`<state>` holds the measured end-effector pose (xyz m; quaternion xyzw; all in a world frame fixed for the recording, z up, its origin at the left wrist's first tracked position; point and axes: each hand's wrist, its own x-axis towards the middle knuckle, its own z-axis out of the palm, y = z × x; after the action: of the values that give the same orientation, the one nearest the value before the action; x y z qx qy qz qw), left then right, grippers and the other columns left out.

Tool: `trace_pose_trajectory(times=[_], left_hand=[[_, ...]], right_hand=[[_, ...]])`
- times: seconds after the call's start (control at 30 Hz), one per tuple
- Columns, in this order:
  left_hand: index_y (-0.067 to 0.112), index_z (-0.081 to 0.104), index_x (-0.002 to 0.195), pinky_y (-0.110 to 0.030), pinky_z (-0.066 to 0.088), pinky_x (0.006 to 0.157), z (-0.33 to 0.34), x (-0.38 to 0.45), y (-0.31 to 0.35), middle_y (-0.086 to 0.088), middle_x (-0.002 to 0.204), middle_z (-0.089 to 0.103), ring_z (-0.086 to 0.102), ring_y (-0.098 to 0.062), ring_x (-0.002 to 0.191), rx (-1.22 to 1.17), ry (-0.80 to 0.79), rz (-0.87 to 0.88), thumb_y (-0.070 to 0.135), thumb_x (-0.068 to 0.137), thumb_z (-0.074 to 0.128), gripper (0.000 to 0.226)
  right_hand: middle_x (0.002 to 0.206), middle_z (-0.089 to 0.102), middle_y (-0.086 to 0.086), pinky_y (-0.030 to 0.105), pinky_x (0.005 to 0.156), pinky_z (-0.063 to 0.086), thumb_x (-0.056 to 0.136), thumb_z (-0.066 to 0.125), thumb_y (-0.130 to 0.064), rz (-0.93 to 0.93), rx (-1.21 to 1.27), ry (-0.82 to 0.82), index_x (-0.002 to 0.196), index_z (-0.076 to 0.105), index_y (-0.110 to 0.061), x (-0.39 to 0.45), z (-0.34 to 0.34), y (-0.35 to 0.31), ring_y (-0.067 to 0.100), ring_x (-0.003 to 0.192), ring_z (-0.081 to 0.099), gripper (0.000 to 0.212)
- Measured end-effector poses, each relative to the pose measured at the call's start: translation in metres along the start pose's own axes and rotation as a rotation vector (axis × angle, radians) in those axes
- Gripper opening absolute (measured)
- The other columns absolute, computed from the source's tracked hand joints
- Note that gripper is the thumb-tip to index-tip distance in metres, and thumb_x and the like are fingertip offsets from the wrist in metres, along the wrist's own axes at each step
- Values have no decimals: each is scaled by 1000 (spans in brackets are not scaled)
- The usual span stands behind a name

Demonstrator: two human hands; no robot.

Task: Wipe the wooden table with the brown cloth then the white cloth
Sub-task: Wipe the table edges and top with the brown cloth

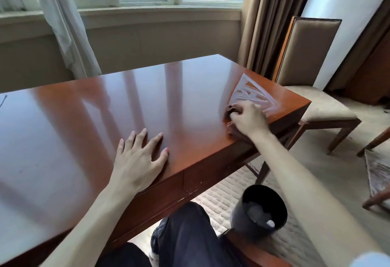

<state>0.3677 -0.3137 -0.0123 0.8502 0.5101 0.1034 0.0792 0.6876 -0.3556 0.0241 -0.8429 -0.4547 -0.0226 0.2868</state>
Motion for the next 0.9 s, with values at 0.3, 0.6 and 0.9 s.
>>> trace_pose_trajectory(times=[0.3,0.6,0.9], left_hand=[[33,37,152,-48,26,119,-25,84,58,-12,157,36,29,-31,146,-3,-67,123,56,97,38,60],[37,38,151,-46,20,122,30,200,99,-13,157,35,25,-34,148,-146,-8,209,58,96,30,60],[42,28,155,-48,3,124,51,206,111,-7,165,18,8,-30,153,-38,-61,216,61,99,29,59]], right_hand=[[106,69,4,40,81,52,91,55,-30,-143,-39,20,99,75,-19,-27,34,-56,36,102,58,25],[95,64,1,39,71,50,87,59,-29,-194,46,-68,82,62,-27,52,34,-16,34,93,62,6],[110,73,5,39,84,55,86,58,-17,189,-17,241,101,77,-18,52,0,61,35,105,63,24]])
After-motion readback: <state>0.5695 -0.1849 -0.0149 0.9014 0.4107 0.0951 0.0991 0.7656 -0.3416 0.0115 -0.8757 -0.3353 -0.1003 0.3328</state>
